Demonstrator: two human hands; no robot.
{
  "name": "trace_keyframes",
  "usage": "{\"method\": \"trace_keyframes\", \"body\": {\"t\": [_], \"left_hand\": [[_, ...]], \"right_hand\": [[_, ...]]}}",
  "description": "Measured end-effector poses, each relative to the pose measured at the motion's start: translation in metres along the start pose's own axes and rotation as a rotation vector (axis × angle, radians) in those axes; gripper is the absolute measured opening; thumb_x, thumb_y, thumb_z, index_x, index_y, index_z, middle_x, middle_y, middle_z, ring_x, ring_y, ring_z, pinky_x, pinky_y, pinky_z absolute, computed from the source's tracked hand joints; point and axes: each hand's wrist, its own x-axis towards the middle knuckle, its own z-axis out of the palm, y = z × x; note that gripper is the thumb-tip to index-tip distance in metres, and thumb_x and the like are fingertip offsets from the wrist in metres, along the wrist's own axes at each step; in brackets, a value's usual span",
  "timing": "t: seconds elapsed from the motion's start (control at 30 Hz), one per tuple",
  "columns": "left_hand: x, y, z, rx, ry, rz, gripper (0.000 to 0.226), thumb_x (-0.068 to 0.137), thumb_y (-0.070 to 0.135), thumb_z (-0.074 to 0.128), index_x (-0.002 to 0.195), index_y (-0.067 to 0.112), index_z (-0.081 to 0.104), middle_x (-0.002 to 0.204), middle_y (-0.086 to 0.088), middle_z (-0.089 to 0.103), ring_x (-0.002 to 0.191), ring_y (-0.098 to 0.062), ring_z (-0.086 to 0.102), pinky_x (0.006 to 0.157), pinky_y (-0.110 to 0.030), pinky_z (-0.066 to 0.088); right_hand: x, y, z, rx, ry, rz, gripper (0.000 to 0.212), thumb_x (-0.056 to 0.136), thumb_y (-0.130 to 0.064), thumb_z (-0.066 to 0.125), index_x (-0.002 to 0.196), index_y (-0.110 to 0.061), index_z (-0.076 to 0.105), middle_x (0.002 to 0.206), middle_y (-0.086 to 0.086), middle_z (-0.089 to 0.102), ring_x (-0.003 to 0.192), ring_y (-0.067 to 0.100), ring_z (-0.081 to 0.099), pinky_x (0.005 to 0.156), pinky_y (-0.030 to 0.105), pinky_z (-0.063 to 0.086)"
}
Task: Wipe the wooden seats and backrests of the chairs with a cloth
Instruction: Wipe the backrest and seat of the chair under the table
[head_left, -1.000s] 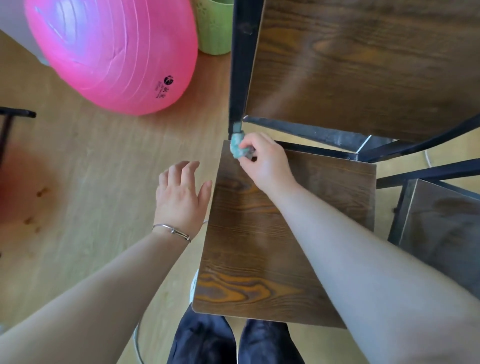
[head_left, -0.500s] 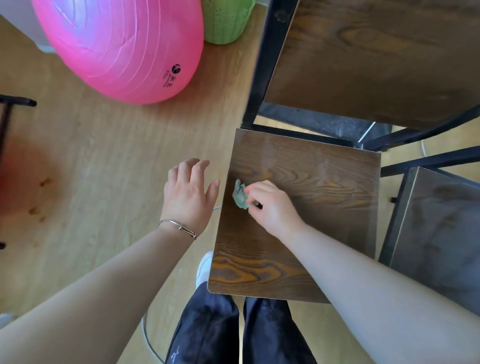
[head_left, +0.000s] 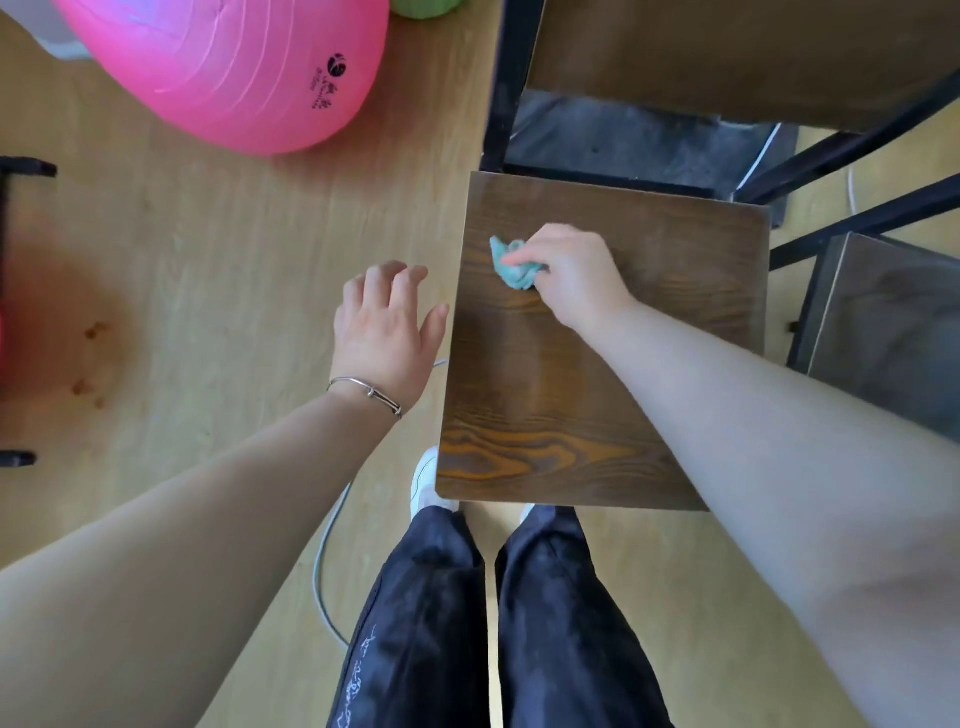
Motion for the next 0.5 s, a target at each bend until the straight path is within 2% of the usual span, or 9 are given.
{"method": "trace_keyframes", "body": {"t": [0.1,0.2,0.33,0.37,0.43,0.47,0.5], "left_hand": [[-0.016,-0.005,0.000,0.011,0.000,0.001,0.044,0.096,0.042,0.045,0.132,0.017,0.049,0.134,-0.008,0.047,0.118,-0.034,0.040,0.099,-0.045,0.036],[-0.037,-0.008,0.002,0.024,-0.002,-0.007,0.045,0.095,0.043,0.045,0.132,0.017,0.050,0.133,-0.008,0.048,0.117,-0.034,0.041,0.098,-0.045,0.037],[-0.065,-0.005,0.010,0.030,-0.032,0.004,0.055,0.091,0.051,0.033,0.129,0.016,0.051,0.130,-0.008,0.050,0.113,-0.036,0.043,0.093,-0.048,0.042],[-0.072,-0.003,0.011,0.032,-0.032,0.008,0.055,0.090,0.051,0.032,0.128,0.016,0.052,0.129,-0.008,0.050,0.112,-0.036,0.044,0.093,-0.048,0.042],[-0.084,0.002,0.014,0.028,-0.037,-0.015,0.053,0.092,0.050,0.035,0.129,0.016,0.051,0.131,-0.008,0.050,0.113,-0.036,0.044,0.094,-0.047,0.040],[-0.090,0.005,0.015,0.022,-0.031,-0.034,0.051,0.093,0.048,0.037,0.130,0.016,0.051,0.131,-0.008,0.049,0.113,-0.036,0.043,0.095,-0.047,0.039],[-0.095,0.008,0.016,0.014,-0.022,-0.049,0.050,0.093,0.047,0.039,0.131,0.016,0.051,0.132,-0.009,0.049,0.113,-0.036,0.043,0.096,-0.046,0.038]], "right_hand": [[-0.040,-0.012,0.031,0.011,-0.012,-0.102,0.036,0.082,0.009,0.062,0.105,-0.015,0.075,0.094,0.009,0.066,0.088,0.027,0.059,0.083,0.039,0.051],[-0.082,-0.025,0.057,-0.009,-0.050,-0.155,0.036,0.083,0.005,0.063,0.108,-0.018,0.075,0.086,0.005,0.062,0.081,0.023,0.054,0.071,0.037,0.052],[-0.147,-0.038,0.076,0.007,-0.075,-0.257,0.032,0.084,0.002,0.062,0.107,-0.017,0.074,0.083,0.002,0.059,0.079,0.022,0.049,0.062,0.031,0.047],[-0.161,-0.041,0.079,0.015,-0.130,-0.253,0.032,0.085,0.000,0.061,0.107,-0.018,0.074,0.085,0.001,0.058,0.081,0.020,0.048,0.064,0.031,0.047],[-0.177,-0.045,0.082,-0.003,-0.265,-0.189,0.032,0.090,-0.006,0.056,0.112,-0.022,0.072,0.096,-0.002,0.056,0.088,0.013,0.041,0.076,0.033,0.046],[-0.181,-0.045,0.079,0.024,-0.280,-0.145,0.031,0.091,-0.010,0.054,0.113,-0.024,0.071,0.100,-0.002,0.056,0.090,0.009,0.039,0.081,0.033,0.045],[-0.180,-0.043,0.071,0.077,-0.213,-0.092,0.030,0.090,-0.013,0.053,0.111,-0.024,0.072,0.100,-0.002,0.058,0.090,0.009,0.041,0.084,0.030,0.045]]}}
